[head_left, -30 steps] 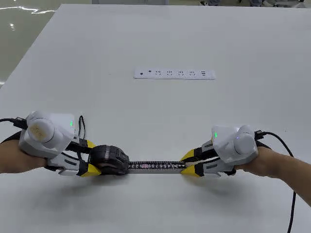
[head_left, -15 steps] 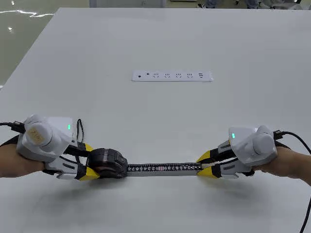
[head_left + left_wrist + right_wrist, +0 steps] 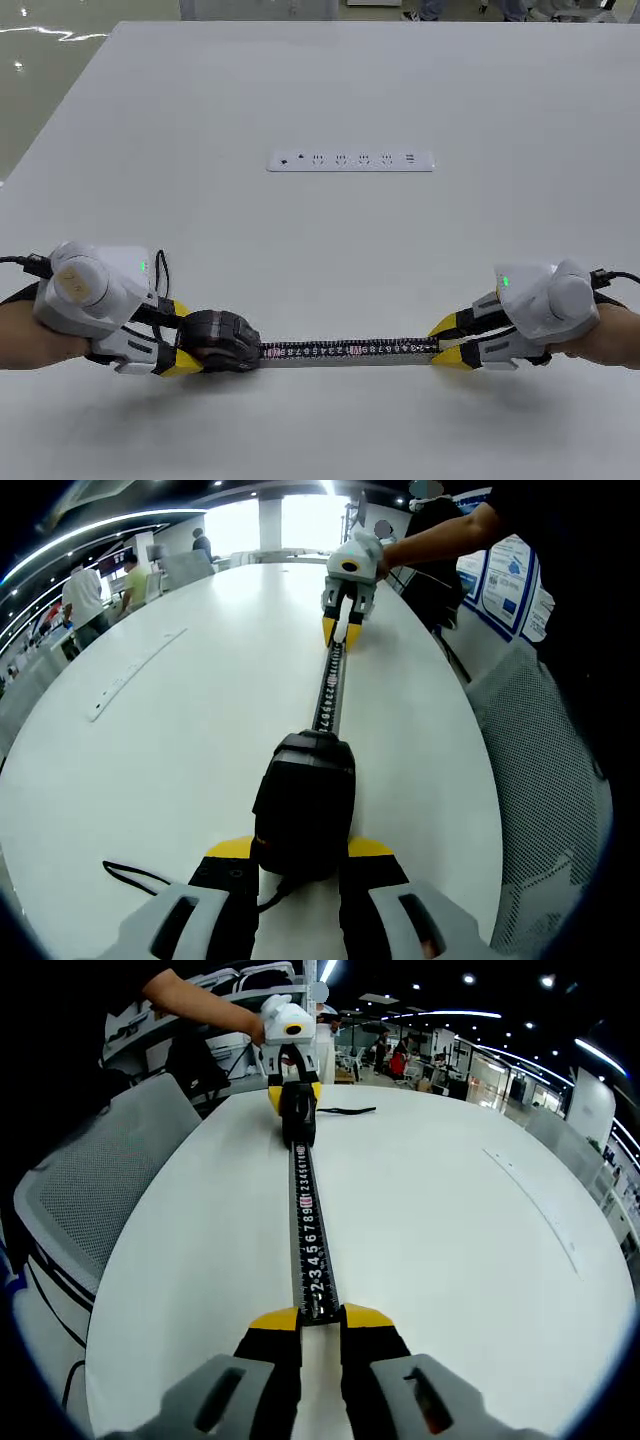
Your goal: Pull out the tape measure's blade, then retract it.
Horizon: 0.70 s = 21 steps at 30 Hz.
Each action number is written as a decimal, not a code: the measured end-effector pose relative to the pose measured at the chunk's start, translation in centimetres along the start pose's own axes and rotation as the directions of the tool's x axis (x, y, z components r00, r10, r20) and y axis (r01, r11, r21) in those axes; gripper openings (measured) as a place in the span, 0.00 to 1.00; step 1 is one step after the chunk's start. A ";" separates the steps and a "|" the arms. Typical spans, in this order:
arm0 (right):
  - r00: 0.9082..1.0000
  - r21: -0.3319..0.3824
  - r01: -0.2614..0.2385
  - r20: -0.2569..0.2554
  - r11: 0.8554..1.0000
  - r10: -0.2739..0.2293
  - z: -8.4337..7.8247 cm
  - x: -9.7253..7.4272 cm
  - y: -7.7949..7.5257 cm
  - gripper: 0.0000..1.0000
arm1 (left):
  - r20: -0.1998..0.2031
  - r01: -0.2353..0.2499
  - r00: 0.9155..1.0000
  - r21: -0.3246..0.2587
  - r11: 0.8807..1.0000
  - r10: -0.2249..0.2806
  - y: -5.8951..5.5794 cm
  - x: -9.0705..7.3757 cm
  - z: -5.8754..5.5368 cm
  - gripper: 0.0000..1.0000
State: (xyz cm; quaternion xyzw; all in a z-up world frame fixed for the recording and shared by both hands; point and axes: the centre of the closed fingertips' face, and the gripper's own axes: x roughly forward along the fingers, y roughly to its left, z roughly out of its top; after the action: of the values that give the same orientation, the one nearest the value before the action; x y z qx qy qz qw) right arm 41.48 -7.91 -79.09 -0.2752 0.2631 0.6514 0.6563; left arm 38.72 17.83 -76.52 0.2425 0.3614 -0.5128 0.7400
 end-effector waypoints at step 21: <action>0.999 -0.023 -0.005 -0.050 1.000 0.004 -0.5 0.0 0.2 0.14 | -0.056 0.004 0.998 0.024 1.000 -0.003 -0.1 0.2 0.2 0.29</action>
State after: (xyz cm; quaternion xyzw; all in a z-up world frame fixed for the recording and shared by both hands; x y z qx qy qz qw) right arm 41.32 -8.27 -79.38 -0.2985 0.2724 0.6489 0.6447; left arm 38.71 17.53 -76.61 0.2651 0.3760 -0.5114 0.7258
